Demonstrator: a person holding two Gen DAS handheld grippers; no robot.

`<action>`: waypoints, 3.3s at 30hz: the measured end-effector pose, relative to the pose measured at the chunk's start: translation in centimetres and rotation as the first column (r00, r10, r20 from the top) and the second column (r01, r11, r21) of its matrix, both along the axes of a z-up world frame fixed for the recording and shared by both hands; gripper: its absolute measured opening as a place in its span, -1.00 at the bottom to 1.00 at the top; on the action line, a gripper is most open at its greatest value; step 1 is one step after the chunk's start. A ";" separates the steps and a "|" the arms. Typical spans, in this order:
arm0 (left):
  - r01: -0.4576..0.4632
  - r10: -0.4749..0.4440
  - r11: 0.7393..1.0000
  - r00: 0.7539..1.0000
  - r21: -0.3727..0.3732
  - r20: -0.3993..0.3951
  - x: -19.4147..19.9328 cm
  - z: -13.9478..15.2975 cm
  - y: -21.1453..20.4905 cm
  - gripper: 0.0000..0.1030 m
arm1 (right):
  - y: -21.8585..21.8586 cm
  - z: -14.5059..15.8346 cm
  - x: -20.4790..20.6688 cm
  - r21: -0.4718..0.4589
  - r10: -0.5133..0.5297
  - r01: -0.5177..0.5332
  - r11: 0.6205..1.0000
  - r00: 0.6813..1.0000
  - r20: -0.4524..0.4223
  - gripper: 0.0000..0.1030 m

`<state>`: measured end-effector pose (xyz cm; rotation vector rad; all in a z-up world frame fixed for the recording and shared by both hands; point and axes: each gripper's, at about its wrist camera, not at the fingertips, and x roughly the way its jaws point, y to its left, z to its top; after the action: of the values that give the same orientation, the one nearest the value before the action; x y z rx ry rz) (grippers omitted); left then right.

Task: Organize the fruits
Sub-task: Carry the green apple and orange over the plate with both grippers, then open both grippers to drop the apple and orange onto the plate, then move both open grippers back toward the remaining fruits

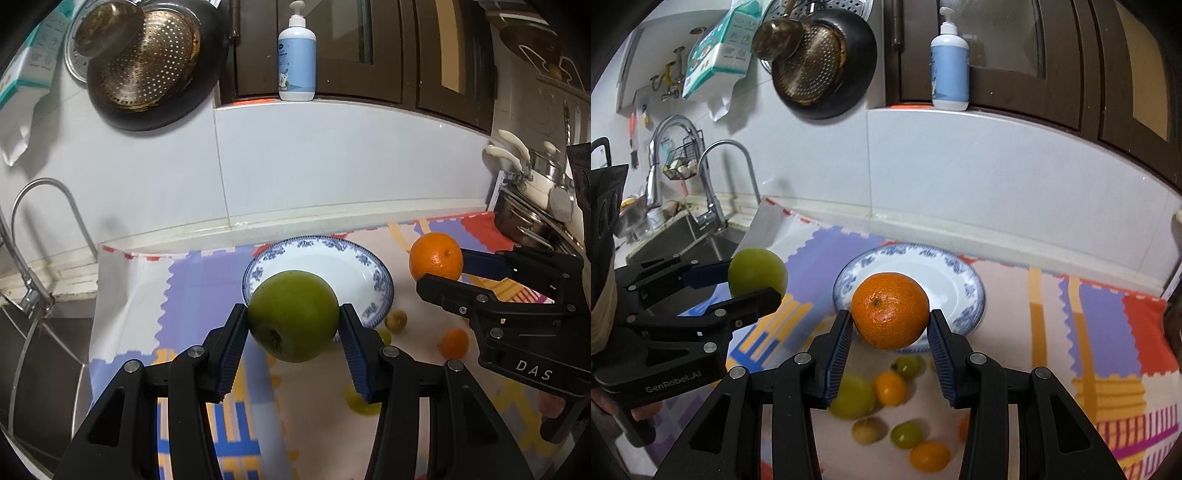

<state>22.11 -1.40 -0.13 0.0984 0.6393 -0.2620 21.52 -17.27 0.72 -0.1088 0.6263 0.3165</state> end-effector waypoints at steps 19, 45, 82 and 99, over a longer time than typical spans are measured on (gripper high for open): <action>0.019 -0.019 1.000 0.999 0.014 -0.045 10.0 -1.7 -1.8 -0.04 | -1.4 -1.9 10.2 -0.030 0.014 -0.016 0.999 0.997 -0.076 -0.17; 0.064 -0.049 0.996 0.972 0.058 -0.231 20.4 -9.3 -3.9 -0.04 | -1.7 -9.2 21.3 -0.081 0.038 -0.063 0.995 0.961 -0.275 -0.17; -0.006 0.007 1.000 0.994 -0.010 0.106 5.3 2.7 -1.4 0.93 | -3.7 0.9 7.3 0.000 -0.139 0.139 0.990 0.990 0.011 0.42; 0.013 -0.014 1.000 0.989 0.011 0.145 -3.3 2.9 -0.7 0.96 | -3.6 2.1 -2.9 0.017 -0.211 0.210 0.978 0.974 0.087 0.57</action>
<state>18.76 -2.13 2.77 0.1302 0.4950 -0.2621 18.63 -20.89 2.84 -0.0483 0.5438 0.1080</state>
